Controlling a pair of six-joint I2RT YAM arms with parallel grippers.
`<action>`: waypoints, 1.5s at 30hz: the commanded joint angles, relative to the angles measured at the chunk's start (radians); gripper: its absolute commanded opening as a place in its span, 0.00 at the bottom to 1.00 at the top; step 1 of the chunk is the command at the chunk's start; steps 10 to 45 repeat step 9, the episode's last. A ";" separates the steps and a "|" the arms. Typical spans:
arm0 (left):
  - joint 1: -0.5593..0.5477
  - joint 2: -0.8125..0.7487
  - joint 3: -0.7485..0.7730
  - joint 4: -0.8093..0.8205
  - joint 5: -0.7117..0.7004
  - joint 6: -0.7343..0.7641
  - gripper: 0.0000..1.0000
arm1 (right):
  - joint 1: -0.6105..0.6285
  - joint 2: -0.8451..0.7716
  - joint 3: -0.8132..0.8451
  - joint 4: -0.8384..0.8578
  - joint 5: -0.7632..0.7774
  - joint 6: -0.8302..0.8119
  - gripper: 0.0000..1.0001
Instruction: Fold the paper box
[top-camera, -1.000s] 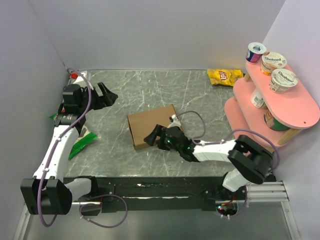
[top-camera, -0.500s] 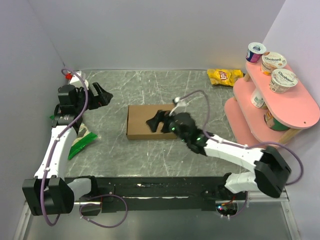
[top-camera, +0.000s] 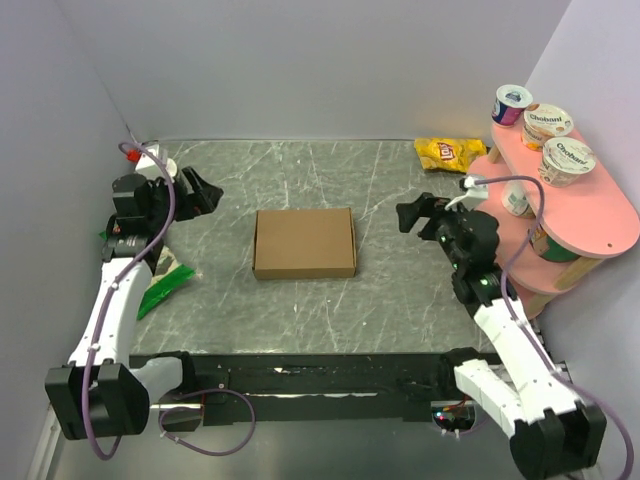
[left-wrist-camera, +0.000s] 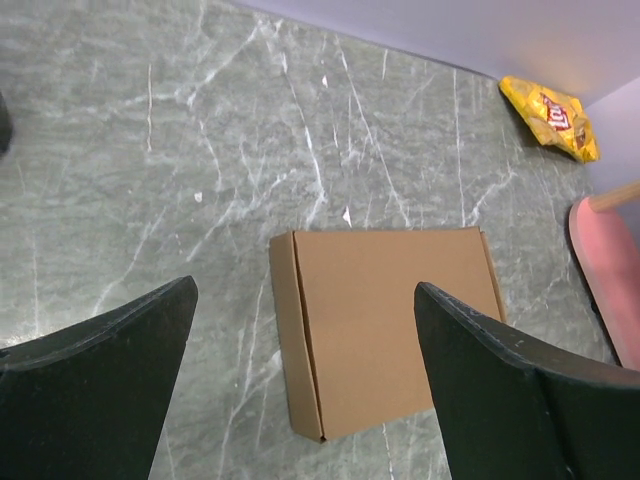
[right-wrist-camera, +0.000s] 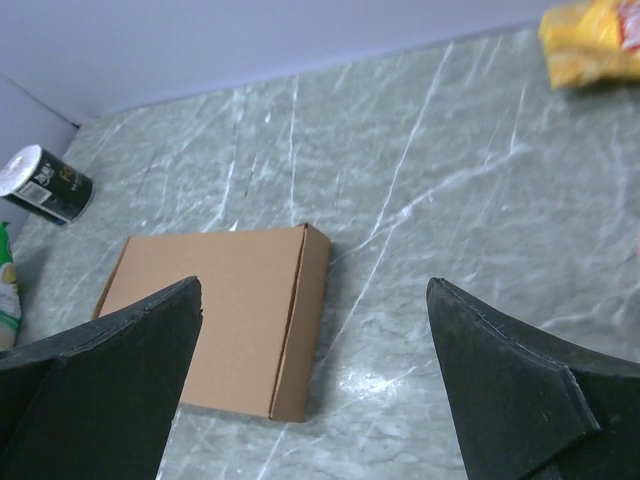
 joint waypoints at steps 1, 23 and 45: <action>0.003 -0.060 -0.003 0.068 -0.028 0.038 0.96 | -0.031 -0.086 0.053 -0.098 -0.046 -0.105 1.00; 0.003 -0.077 -0.011 0.068 -0.029 0.044 0.96 | -0.039 -0.133 0.033 -0.113 -0.034 -0.111 1.00; 0.003 -0.077 -0.011 0.068 -0.029 0.044 0.96 | -0.039 -0.133 0.033 -0.113 -0.034 -0.111 1.00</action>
